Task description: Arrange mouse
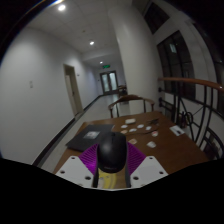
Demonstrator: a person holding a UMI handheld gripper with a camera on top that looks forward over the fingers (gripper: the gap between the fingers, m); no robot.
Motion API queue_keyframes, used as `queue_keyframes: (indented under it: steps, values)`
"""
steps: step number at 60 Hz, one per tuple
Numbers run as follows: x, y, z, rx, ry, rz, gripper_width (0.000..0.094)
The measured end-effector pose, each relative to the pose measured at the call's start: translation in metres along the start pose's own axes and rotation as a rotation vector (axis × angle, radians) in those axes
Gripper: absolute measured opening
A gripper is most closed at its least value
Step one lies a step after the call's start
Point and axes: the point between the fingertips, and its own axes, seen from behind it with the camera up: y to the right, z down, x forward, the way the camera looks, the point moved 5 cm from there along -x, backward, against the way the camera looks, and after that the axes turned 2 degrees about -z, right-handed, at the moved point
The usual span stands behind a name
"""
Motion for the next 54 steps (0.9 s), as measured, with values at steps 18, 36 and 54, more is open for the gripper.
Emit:
queue_keyframes:
  steps: [18, 36, 54]
  values:
    - [0.054, -0.101, 0.151, -0.169, -0.294, -0.022, 0.0365]
    - [0.048, -0.101, 0.163, -0.229, -0.403, -0.109, 0.0623]
    - [-0.04, -0.064, 0.122, -0.233, -0.285, -0.298, 0.0848]
